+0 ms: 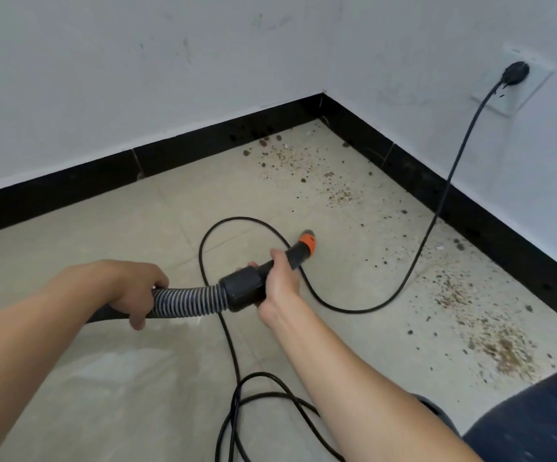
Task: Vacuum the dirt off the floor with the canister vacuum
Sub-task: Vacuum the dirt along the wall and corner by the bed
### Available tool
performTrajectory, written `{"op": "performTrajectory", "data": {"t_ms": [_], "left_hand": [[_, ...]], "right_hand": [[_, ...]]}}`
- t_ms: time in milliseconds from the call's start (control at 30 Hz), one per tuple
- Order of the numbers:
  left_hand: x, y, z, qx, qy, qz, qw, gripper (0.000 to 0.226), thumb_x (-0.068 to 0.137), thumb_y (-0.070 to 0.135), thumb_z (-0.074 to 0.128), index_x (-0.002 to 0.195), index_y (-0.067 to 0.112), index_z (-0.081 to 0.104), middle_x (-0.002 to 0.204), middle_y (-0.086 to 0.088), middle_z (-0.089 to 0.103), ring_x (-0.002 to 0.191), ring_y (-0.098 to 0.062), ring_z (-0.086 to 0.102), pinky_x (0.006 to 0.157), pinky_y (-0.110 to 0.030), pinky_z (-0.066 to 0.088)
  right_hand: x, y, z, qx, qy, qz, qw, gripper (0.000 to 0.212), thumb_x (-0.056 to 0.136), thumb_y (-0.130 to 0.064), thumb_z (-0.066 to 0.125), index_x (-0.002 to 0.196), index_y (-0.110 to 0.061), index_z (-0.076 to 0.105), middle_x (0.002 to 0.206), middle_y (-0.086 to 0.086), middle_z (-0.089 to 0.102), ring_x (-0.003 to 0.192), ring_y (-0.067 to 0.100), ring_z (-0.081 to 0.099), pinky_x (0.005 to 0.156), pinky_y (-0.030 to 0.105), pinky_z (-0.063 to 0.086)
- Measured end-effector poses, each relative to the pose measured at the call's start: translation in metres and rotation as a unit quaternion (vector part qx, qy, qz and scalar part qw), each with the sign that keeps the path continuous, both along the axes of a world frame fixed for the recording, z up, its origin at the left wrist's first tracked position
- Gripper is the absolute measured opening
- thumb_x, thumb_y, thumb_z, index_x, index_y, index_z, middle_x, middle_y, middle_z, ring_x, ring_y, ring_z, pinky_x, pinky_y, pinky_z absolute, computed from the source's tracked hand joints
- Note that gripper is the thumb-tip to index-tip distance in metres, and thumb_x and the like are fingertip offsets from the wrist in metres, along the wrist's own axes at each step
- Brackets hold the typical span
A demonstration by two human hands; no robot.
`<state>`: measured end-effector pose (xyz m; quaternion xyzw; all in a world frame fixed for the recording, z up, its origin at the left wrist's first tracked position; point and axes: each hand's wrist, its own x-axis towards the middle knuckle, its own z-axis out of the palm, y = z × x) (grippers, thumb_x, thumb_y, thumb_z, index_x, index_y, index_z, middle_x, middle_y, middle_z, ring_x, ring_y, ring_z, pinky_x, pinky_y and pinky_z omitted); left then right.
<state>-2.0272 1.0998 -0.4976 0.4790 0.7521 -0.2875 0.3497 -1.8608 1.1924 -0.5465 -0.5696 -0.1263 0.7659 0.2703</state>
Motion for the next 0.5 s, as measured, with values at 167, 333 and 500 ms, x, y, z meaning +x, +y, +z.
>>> {"op": "performTrajectory", "data": {"t_ms": [167,333,500], "left_hand": [[-0.003,-0.002,-0.003,-0.011,-0.014,0.006,1.0,0.038,0.076,0.024,0.077,0.102,0.027,0.05,0.093,0.009,0.051,0.092,-0.015,0.054,0.083,-0.026,0.045],[-0.006,-0.007,-0.007,-0.01,-0.017,0.022,1.0,0.035,0.076,0.024,0.075,0.101,0.026,0.05,0.096,0.007,0.055,0.093,-0.016,0.056,0.079,-0.025,0.045],[-0.018,-0.006,-0.011,0.069,-0.077,0.09,0.991,0.026,0.078,0.027,0.075,0.094,0.027,0.055,0.094,0.008,0.058,0.095,-0.015,0.059,0.082,-0.027,0.047]], "right_hand": [[0.005,-0.012,-0.01,-0.008,-0.025,-0.026,0.999,0.03,0.094,-0.032,0.065,0.115,-0.015,0.052,0.085,0.013,0.074,0.083,0.031,0.075,0.085,0.048,0.06],[-0.011,0.002,-0.008,0.012,-0.033,0.01,0.999,0.026,0.095,-0.029,0.064,0.112,-0.015,0.051,0.09,0.012,0.072,0.08,0.025,0.074,0.086,0.046,0.06],[-0.033,0.04,-0.006,0.023,-0.014,0.022,0.999,0.027,0.095,-0.028,0.064,0.115,-0.013,0.052,0.092,0.011,0.07,0.073,0.024,0.07,0.085,0.045,0.06]]}}
